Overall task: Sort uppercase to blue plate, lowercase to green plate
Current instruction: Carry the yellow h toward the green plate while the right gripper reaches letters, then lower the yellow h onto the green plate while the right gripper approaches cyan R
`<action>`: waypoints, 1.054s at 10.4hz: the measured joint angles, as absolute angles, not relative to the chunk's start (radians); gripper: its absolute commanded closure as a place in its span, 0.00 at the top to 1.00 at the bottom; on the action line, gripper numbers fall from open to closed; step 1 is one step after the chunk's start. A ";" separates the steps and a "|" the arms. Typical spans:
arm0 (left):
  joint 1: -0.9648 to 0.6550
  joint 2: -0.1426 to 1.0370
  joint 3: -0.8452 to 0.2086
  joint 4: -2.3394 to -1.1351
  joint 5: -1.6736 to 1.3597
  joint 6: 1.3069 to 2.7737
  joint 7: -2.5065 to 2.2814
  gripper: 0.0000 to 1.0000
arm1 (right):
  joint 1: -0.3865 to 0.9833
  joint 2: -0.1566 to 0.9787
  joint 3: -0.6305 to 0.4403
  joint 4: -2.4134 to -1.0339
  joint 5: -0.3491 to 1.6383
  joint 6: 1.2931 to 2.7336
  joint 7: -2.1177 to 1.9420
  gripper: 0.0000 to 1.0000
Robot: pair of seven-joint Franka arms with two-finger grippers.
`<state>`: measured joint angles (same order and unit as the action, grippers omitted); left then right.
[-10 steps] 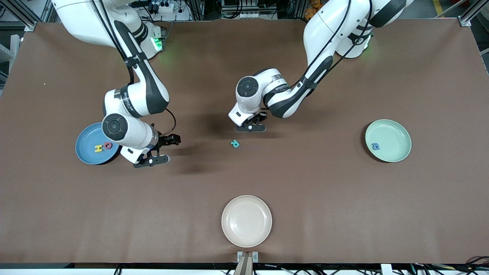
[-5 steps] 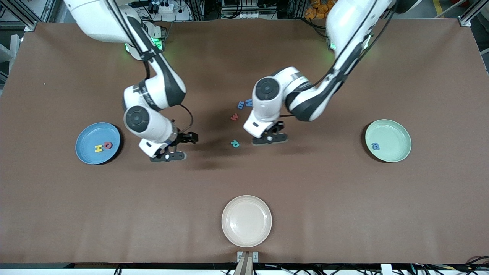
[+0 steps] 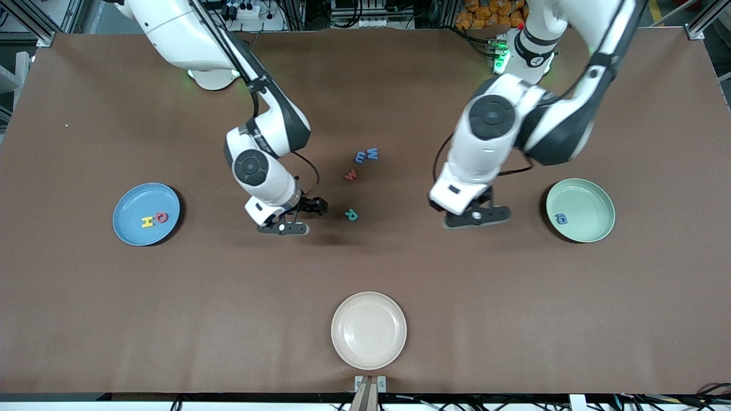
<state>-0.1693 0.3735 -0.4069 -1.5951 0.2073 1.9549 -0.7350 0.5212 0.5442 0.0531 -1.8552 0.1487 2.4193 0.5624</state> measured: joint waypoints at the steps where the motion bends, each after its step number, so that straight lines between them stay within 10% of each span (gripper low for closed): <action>1: -0.147 0.368 -0.407 -1.582 0.203 1.933 -0.720 0.00 | 0.548 0.558 0.053 -1.852 0.149 2.437 0.618 1.00; 11: 0.171 0.372 -0.400 -1.561 0.202 1.808 -0.343 0.00 | 0.692 0.686 0.054 -1.719 -0.068 2.443 1.248 1.00</action>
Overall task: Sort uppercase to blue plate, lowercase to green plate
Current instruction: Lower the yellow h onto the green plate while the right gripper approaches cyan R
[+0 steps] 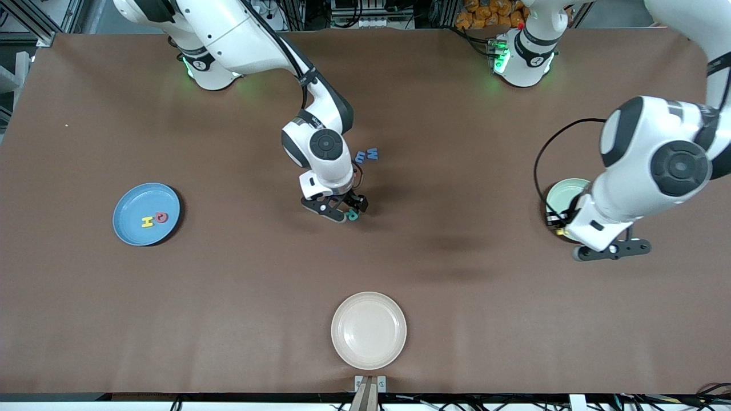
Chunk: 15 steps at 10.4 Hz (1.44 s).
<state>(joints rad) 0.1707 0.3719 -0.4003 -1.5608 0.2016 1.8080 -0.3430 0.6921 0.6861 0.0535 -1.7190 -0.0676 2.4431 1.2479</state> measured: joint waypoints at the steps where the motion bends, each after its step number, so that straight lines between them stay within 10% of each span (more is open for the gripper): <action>1: 0.202 0.377 -0.399 -1.563 0.202 1.803 -0.301 0.00 | 0.694 0.697 0.053 -1.708 -0.071 2.443 1.249 1.00; 5: 0.313 0.414 -0.398 -1.585 0.202 1.802 -0.215 0.00 | 0.704 0.736 0.049 -1.651 -0.136 2.443 1.282 0.99; 15: 0.437 0.516 -0.406 -1.745 0.202 1.930 -0.124 0.00 | 0.707 0.770 0.041 -1.617 -0.240 2.439 1.285 0.42</action>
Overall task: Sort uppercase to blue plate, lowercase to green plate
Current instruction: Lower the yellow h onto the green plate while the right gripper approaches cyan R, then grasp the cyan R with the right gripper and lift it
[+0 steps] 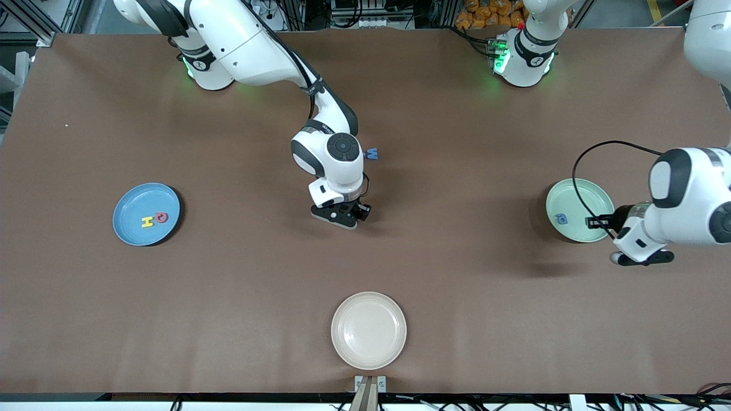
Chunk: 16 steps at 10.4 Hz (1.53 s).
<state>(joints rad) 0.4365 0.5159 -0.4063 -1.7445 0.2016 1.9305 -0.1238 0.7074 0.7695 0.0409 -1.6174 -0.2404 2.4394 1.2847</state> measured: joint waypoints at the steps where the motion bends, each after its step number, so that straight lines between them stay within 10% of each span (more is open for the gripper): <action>1: 0.444 0.506 -0.406 -1.800 0.202 1.988 -0.133 0.00 | 0.708 0.769 0.041 -1.616 -0.241 2.440 1.285 0.33; 5: 0.477 0.478 -0.405 -1.934 0.201 2.071 -0.159 0.03 | 0.709 0.769 0.040 -1.612 -0.241 2.439 1.285 0.24; 7: 0.484 0.461 -0.407 -1.949 0.200 2.076 -0.167 1.00 | 0.709 0.770 0.040 -1.612 -0.242 2.439 1.285 0.24; 12: 0.469 0.341 -0.471 -1.919 0.200 2.016 -0.249 1.00 | 0.690 0.769 0.026 -1.569 -0.243 2.343 1.203 0.24; 16: 0.467 0.274 -0.587 -1.640 0.200 1.709 -0.251 1.00 | 0.625 0.765 0.024 -1.535 -0.240 2.297 1.047 0.24</action>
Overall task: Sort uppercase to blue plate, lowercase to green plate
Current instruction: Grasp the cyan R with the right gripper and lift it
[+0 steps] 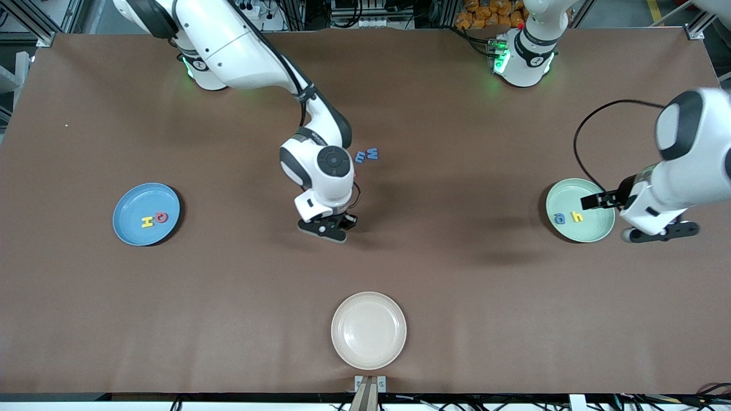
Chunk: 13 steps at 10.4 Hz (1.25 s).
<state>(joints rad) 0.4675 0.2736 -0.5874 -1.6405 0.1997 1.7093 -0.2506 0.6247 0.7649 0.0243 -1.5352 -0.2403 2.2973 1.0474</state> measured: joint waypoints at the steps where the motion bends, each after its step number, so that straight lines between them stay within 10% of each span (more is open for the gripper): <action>1: 0.467 0.269 -0.625 -1.587 0.200 1.675 -0.251 1.00 | 0.591 0.764 0.024 -1.535 -0.239 2.296 0.974 0.24; 13: 0.466 0.171 -0.735 -1.481 0.149 1.634 -0.252 1.00 | 0.215 0.643 0.026 -1.648 -0.137 2.263 0.095 0.29</action>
